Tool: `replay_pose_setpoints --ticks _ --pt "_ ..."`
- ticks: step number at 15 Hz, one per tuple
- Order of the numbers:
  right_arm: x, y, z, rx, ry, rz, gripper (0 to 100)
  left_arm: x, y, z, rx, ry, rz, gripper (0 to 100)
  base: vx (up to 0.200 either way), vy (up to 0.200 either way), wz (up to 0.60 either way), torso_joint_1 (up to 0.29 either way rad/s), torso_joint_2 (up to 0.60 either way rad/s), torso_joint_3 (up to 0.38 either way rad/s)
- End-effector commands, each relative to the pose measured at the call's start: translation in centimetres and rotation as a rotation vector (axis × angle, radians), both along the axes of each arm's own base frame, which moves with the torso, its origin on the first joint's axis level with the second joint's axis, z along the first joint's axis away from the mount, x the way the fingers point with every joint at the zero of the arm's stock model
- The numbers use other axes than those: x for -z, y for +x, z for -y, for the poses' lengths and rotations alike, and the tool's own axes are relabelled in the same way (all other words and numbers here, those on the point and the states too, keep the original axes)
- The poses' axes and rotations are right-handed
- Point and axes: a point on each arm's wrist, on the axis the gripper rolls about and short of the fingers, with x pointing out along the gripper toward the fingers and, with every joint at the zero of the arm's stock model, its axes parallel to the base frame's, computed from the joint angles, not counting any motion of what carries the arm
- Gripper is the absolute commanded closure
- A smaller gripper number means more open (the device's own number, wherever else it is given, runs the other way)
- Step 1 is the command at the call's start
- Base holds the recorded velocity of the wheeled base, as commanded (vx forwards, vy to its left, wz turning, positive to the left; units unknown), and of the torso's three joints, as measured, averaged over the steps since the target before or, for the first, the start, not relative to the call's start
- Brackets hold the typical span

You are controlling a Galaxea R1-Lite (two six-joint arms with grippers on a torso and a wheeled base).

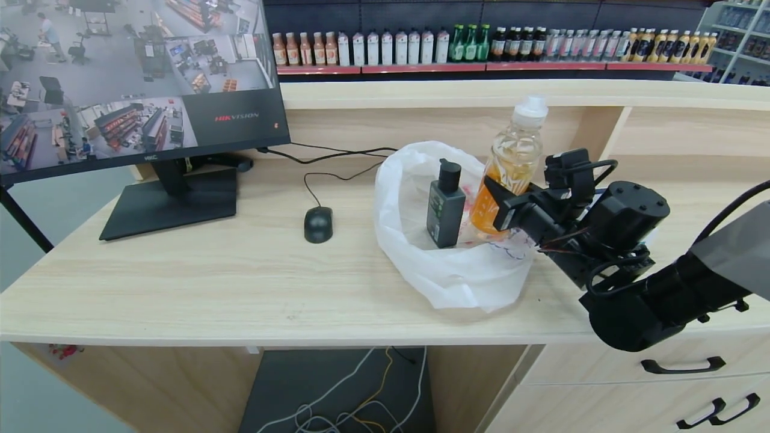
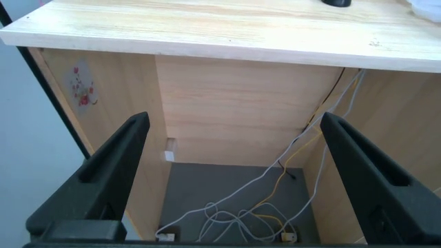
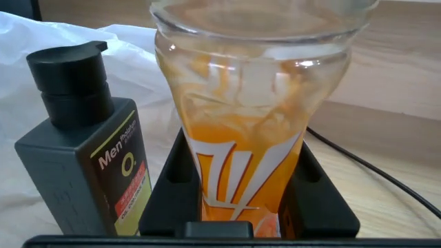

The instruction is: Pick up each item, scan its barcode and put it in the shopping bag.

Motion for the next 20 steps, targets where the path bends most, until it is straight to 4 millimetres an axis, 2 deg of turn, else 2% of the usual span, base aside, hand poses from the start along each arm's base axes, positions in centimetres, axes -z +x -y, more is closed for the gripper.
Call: replay_pose_setpoints --ticks 1,6,13,20 --pt "0.7 0.1 -0.2 -0.005 -0.010 -0.022 100 0.0 0.0 0.0 -0.002 -0.002 0.000 0 0.000 0.000 0.00 0.000 0.00 0.000" --pt "1.1 0.1 -0.4 -0.010 -0.014 -0.032 100 0.0 0.0 0.0 -0.001 -0.002 0.000 0 0.000 0.000 0.00 0.000 0.00 0.000" --pt "2.7 1.0 -0.2 0.001 -0.023 -0.070 100 0.0 0.0 0.0 -0.001 -0.002 0.000 0 0.000 0.000 0.00 0.000 0.00 0.000" --pt "2.0 0.9 -0.4 -0.007 -0.014 -0.050 100 0.0 0.0 0.0 -0.002 -0.002 0.000 0 0.000 0.000 0.00 0.000 0.00 0.000"
